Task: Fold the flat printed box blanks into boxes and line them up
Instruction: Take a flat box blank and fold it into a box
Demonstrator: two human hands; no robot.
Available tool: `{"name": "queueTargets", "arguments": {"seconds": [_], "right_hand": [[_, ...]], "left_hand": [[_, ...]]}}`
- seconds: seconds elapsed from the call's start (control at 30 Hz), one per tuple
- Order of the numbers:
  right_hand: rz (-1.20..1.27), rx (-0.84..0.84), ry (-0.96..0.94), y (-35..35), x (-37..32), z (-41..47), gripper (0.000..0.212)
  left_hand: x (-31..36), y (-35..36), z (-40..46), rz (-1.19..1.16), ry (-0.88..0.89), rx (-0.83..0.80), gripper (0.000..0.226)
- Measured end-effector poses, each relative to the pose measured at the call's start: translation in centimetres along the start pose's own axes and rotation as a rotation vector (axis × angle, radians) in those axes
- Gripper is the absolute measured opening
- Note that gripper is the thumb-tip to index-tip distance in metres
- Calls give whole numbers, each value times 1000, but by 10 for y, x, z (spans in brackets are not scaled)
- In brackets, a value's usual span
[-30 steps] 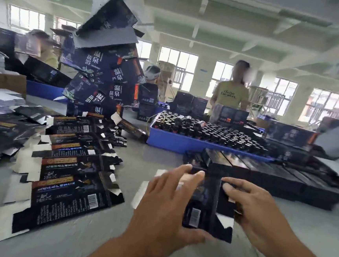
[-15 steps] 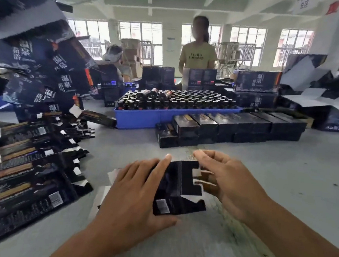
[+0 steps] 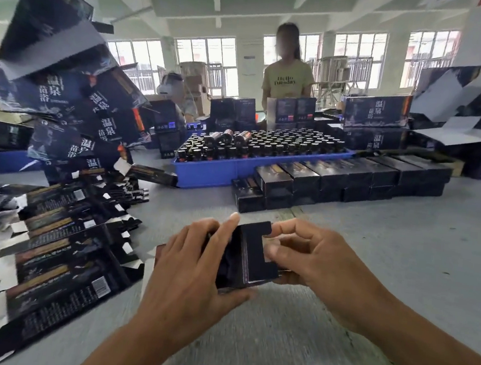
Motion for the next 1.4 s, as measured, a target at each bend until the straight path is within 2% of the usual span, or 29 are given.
{"name": "queueTargets", "arguments": {"seconds": [0.13, 0.27, 0.43, 0.6, 0.83, 0.93, 1.07, 1.2, 1.4], "right_hand": [[-77, 25, -53, 5, -3, -1, 29], [-133, 57, -118, 6, -9, -4, 46], [-214, 114, -158, 5, -13, -7, 42], [-264, 164, -228, 2, -19, -10, 44], [-344, 245, -296, 3, -22, -15, 45], [-319, 278, -286, 3, -21, -16, 40], [-375, 285, -308, 4, -23, -19, 51], [-520, 289, -354, 8, -23, -22, 34], [-546, 244, -322, 11, -24, -20, 32]], "left_hand": [[5, -1, 2, 5, 86, 4, 103], [8, -5, 4, 22, 148, -9, 79], [9, -11, 6, -38, 110, -10, 62], [11, -20, 6, -124, 115, 71, 57], [7, -25, 6, -105, 113, 74, 49], [6, -26, 5, -112, 101, 78, 49], [6, -28, 4, -117, 96, 89, 52], [8, -26, 2, -117, 98, 93, 66], [5, -22, 1, -106, 77, 57, 85]]}}
Point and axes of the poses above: each hand's wrist, its own z-axis towards the middle knuckle, its own y-axis out of the palm, x = y × z, the point moved 5 cm from there along z, towards the middle knuckle, and after that the axes turned 11 degrees about y, right-handed, at the moved point
